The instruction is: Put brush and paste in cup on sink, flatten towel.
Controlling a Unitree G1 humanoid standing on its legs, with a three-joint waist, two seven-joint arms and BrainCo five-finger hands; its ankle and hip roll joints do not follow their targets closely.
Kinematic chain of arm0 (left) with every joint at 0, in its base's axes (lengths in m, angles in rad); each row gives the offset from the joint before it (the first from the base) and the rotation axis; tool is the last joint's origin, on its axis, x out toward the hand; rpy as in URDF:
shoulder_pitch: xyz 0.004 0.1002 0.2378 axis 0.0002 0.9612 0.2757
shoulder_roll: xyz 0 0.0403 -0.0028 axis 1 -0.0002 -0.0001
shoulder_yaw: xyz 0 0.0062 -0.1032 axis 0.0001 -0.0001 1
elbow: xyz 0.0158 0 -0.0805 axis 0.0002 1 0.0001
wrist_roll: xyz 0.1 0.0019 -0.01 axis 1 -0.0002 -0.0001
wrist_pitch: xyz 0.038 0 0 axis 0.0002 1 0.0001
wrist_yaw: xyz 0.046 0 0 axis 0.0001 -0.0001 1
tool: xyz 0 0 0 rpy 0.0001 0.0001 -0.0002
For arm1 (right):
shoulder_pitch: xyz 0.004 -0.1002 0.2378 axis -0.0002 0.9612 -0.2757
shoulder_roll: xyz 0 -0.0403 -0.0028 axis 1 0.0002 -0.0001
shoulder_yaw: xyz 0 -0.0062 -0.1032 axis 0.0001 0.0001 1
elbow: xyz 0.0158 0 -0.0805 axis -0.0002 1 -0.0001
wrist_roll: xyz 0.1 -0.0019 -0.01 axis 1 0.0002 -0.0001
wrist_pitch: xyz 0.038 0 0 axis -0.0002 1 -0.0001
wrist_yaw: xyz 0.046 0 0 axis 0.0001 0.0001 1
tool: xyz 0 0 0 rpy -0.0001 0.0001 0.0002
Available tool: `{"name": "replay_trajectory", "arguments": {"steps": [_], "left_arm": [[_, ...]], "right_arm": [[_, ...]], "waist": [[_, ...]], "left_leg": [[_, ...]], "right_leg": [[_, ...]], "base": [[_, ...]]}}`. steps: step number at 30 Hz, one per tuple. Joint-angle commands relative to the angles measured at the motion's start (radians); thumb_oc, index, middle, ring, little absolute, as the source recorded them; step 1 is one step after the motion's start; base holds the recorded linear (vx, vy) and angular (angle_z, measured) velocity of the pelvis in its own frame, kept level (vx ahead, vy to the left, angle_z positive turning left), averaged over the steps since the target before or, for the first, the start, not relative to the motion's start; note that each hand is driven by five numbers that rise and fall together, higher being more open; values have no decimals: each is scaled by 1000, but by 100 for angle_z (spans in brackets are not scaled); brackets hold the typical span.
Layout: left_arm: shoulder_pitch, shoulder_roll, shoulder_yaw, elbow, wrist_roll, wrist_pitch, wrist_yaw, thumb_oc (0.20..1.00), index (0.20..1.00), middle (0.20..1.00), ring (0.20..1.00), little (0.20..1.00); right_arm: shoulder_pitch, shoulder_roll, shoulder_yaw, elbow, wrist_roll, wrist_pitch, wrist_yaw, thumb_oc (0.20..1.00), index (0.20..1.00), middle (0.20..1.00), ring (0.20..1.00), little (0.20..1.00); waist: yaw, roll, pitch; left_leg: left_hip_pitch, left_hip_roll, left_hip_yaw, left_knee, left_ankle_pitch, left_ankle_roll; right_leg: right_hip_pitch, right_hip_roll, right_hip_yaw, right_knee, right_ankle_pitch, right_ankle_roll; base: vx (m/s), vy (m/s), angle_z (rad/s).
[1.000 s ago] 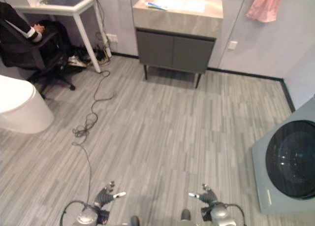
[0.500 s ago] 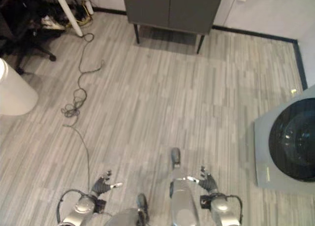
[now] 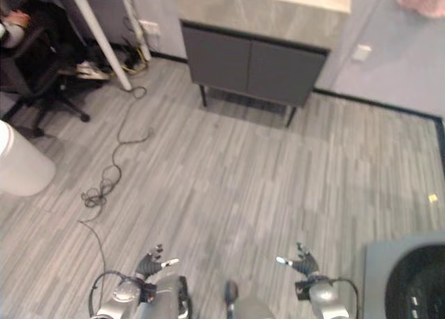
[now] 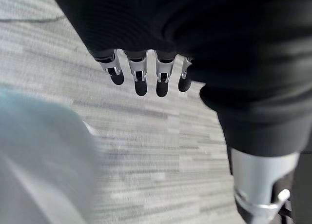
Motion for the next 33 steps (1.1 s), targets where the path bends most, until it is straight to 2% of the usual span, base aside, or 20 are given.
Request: {"name": "replay_trajectory", "arguments": {"steps": [1, 5, 6, 8, 9, 10, 12, 14, 16, 18, 19, 20, 24, 26, 27, 28, 30, 31, 32, 33], "left_arm": [[-3, 41, 19, -8, -23, -39, 34, 1000, 1000, 1000, 1000, 1000], [18, 47, 29, -21, -6, -30, 38, 1000, 1000, 1000, 1000, 1000], [17, 47, 25, -11, -1, -33, 44, 1000, 1000, 1000, 1000, 1000], [4, 35, 14, 22, 2, -25, 50, 1000, 1000, 1000, 1000, 1000], [4, 35, 14, 22, 2, -25, 50, 1000, 1000, 1000, 1000, 1000], [-4, 30, 19, 25, -20, -13, 38, 1000, 1000, 1000, 1000, 1000], [-17, 35, 23, 41, -8, -10, 43, 1000, 1000, 1000, 1000, 1000], [-30, 51, 27, 74, 59, -4, 54, 1000, 1000, 1000, 1000, 1000], [-34, 60, 44, 89, 52, -8, 62, 1000, 1000, 1000, 1000, 1000], [-50, 63, 39, 112, 74, -6, 51, 1000, 1000, 1000, 1000, 1000], [-50, 63, 39, 112, 74, -6, 51, 1000, 1000, 1000, 1000, 1000], [-60, 58, 30, 112, 90, -9, 46, 1000, 1000, 1000, 1000, 1000], [-70, 46, 13, 110, 118, -8, 30, 1000, 1000, 1000, 1000, 1000], [-63, 33, -14, 121, 150, -11, 17, 1000, 1000, 1000, 1000, 1000], [-63, 33, -14, 121, 150, -11, 17, 1000, 1000, 1000, 1000, 1000], [-69, 30, -22, 121, 148, -8, 23, 1000, 1000, 1000, 1000, 1000], [-75, 25, -14, 131, 115, -8, 37, 1000, 1000, 1000, 1000, 1000], [-78, 23, -16, 139, 106, -8, 41, 1000, 1000, 1000, 1000, 1000], [-80, 21, -12, 149, 101, -6, 44, 1000, 1000, 1000, 1000, 1000], [-81, 21, -12, 149, 101, -6, 44, 1000, 1000, 1000, 1000, 1000]], "right_arm": [[-6, -16, 35, -1, -64, -25, -9, 1000, 1000, 1000, 1000, 1000], [-16, 9, 58, -12, -90, -7, 9, 1000, 1000, 1000, 1000, 1000], [-10, 11, 62, -4, -100, -9, 14, 1000, 1000, 1000, 1000, 1000], [-15, 23, 50, 25, -110, -8, 8, 1000, 1000, 1000, 1000, 1000], [-15, 23, 50, 25, -110, -8, 8, 1000, 1000, 1000, 1000, 1000], [-6, 24, 40, 15, -111, 4, 8, 1000, 1000, 1000, 1000, 1000], [-4, 27, 36, 17, -108, 4, 14, 1000, 1000, 1000, 1000, 1000], [11, 23, 43, 8, -138, 3, 16, 1000, 1000, 1000, 1000, 1000], [22, 23, 30, -18, -114, -1, 15, 1000, 1000, 1000, 1000, 1000], [23, 29, 25, 7, -112, -2, 14, 1000, 1000, 1000, 1000, 1000], [23, 29, 25, 7, -112, -2, 14, 1000, 1000, 1000, 1000, 1000], [19, 31, 18, 21, -115, -1, 4, 1000, 1000, 1000, 1000, 1000], [24, 20, 21, 27, -135, 5, 12, 1000, 1000, 1000, 1000, 1000], [37, -1, 11, 50, -125, 6, 19, 1000, 1000, 1000, 1000, 1000], [37, -1, 11, 51, -125, 5, 19, 1000, 1000, 1000, 1000, 1000], [17, -13, 2, 73, -115, 2, 8, 1000, 1000, 1000, 1000, 1000], [-10, -30, 13, 93, -112, 2, -5, 1000, 1000, 1000, 1000, 1000], [-20, -32, 19, 115, -116, 4, -11, 1000, 1000, 1000, 1000, 1000], [-25, -36, 21, 132, -126, 5, -19, 1000, 1000, 1000, 1000, 1000], [-25, -36, 21, 133, -126, 5, -19, 1000, 1000, 1000, 1000, 1000]], "waist": [[59, 21, 2], [87, 19, -44], [94, 10, -52], [100, -4, -57], [101, -4, -57], [74, 39, -33], [57, 55, -20], [-2, 88, 1], [-42, 83, 10], [-60, 63, -2], [-66, 67, 4], [-76, 54, -10], [-103, 61, -13], [-111, 60, -33], [-113, 59, -35], [-99, 33, -27], [-61, 1, 1], [-53, -3, 4], [-53, 3, 2], [-52, 0, 1]], "left_leg": [[67, 21, -148, -359, 173, -8], [85, 69, -66, -300, 265, -9], [70, 51, -78, -246, 259, 4], [100, 21, -53, -176, 195, 33], [100, 22, -52, -176, 195, 33], [197, 19, -35, -182, 140, 62], [250, 15, -33, -198, 121, 75], [408, -18, -57, -271, 69, 94], [500, -54, -67, -312, 42, 87], [561, -89, -76, -335, 4, 68], [570, -85, -83, -338, 2, 66], [607, -105, -92, -337, -28, 48], [670, -103, -141, -263, -48, 23], [624, -98, -143, -14, 11, -50], [621, -100, -145, -14, 14, -50], [473, -42, -100, 267, 116, -141], [358, -14, -90, 432, 115, -125], [329, 15, -70, 426, 100, -106], [342, 101, -20, 343, 90, -89], [343, 97, -18, 337, 94, -88]], "right_leg": [[49, -1, 128, 64, 100, 73], [130, -45, 182, 141, 91, 100], [109, -64, 180, 211, 153, 123], [66, -113, 169, 424, 426, 176], [66, -113, 170, 424, 426, 176], [-62, -97, 131, 673, 521, 165], [-116, -86, 107, 745, 500, 166], [-311, -43, 24, 814, 369, 154], [-394, -74, -86, 648, 291, 140], [-421, -111, -178, 404, 292, 146], [-406, -108, -187, 395, 293, 146], [-415, -124, -232, 214, 311, 160], [-390, -100, -217, 166, 333, 152], [-293, -62, -172, 118, 313, 100], [-295, -65, -173, 118, 314, 100], [-233, -79, -177, 84, 297, 74], [-193, -96, -167, 65, 276, 49], [-180, -97, -169, 53, 273, 48], [-166, -95, -179, 43, 272, 51], [-168, -99, -178, 43, 273, 52]], "base": [[1074, 184, -51], [677, 226, -115], [912, 415, -73], [560, 290, -53], [705, 464, -42], [680, 486, -22], [657, 458, -7], [721, 445, 40], [646, 257, 16], [546, 99, 5], [566, 38, 29], [375, 14, 21], [525, 9, 58], [508, -77, 36], [303, -138, 102], [250, -154, 94], [281, -156, 21], [271, -58, -51], [186, -15, -77], [304, 115, -54]]}}
